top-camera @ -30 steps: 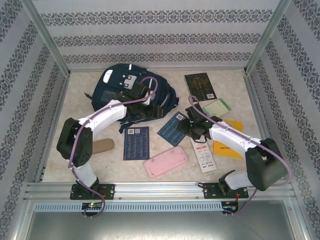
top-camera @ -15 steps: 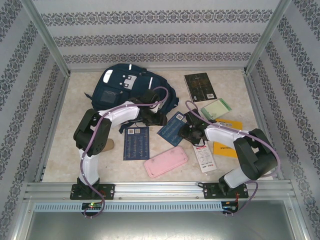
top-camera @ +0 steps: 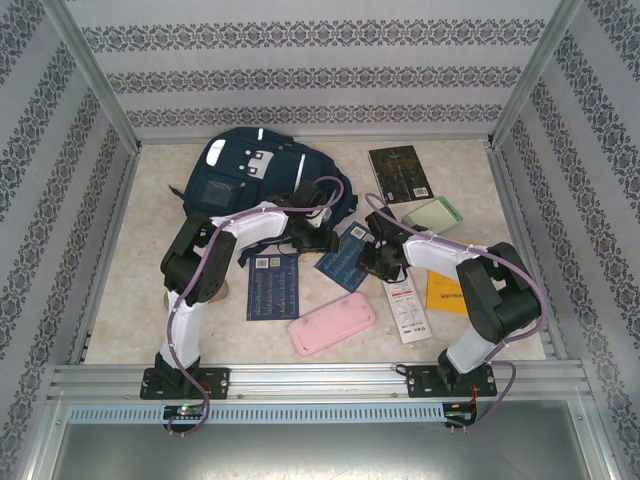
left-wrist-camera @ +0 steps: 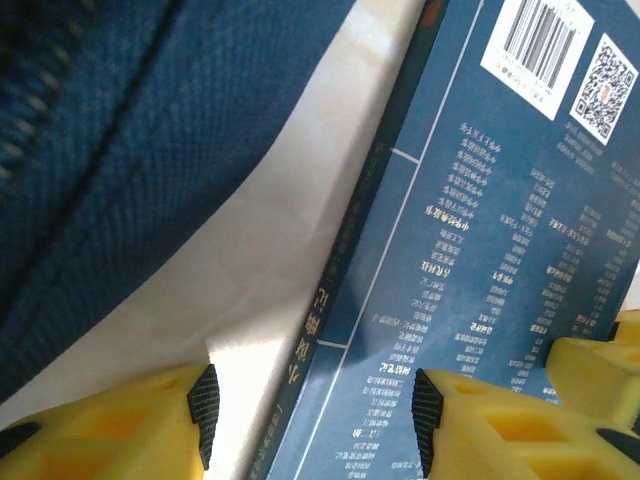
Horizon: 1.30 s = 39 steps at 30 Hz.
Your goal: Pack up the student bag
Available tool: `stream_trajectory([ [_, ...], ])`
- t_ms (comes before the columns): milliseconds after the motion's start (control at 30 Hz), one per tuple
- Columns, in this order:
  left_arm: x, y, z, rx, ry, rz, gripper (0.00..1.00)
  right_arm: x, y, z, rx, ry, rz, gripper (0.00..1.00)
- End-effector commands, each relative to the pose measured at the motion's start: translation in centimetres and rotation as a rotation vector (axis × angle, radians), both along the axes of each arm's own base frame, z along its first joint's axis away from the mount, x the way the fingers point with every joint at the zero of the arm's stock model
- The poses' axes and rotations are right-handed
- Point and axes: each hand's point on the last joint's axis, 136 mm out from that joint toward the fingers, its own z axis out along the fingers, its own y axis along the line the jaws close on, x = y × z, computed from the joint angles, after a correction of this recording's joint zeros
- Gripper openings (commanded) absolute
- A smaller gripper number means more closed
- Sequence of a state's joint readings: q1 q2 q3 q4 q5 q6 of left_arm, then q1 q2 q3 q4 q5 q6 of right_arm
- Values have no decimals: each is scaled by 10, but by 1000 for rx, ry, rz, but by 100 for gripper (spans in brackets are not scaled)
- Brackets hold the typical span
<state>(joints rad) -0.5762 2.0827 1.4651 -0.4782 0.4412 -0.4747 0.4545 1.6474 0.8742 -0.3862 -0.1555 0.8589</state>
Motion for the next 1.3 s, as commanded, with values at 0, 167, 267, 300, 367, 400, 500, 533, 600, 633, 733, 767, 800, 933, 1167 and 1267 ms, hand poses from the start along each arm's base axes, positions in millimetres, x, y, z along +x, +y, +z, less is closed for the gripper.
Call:
stream_trajectory([
  [0,-7,-6,-6,-9,38,-14,54,39,17,11,58,-139,25,37],
  [167,-18,-36,6,-176,118,-38,49,38,17,10,61,-139,14,37],
  [267,-23,-51,20,-288,159,-38,49,37,17,10,59,-137,12,37],
  [300,-24,-56,26,-329,170,-39,49,37,17,10,61,-138,10,37],
  [367,-24,-65,37,-411,186,-45,49,36,17,9,61,-137,9,37],
  [400,-25,-70,44,-448,193,-49,48,36,17,9,60,-138,9,37],
  [500,-20,-78,66,-540,184,-45,46,35,17,10,62,-139,6,37],
  [533,-18,-80,73,-566,178,-47,46,35,16,10,61,-139,5,37],
  [600,-13,-83,90,-633,167,-41,46,36,16,11,63,-145,3,37],
  [633,-10,-82,95,-651,165,-35,46,37,17,12,64,-148,3,37],
  [733,-8,-78,97,-631,160,-32,45,39,17,16,66,-157,2,37],
  [767,-6,-77,94,-608,148,-36,45,40,17,17,68,-160,0,37],
  [800,-7,-75,90,-577,148,-42,43,41,17,19,68,-166,2,37],
  [933,-9,-66,70,-471,149,-53,27,45,14,26,69,-184,-3,37],
  [1167,4,-59,93,-479,94,-35,0,49,-5,59,104,-251,-43,57],
  [1267,16,-55,117,-532,57,-8,0,50,-17,81,166,-296,-78,63],
])
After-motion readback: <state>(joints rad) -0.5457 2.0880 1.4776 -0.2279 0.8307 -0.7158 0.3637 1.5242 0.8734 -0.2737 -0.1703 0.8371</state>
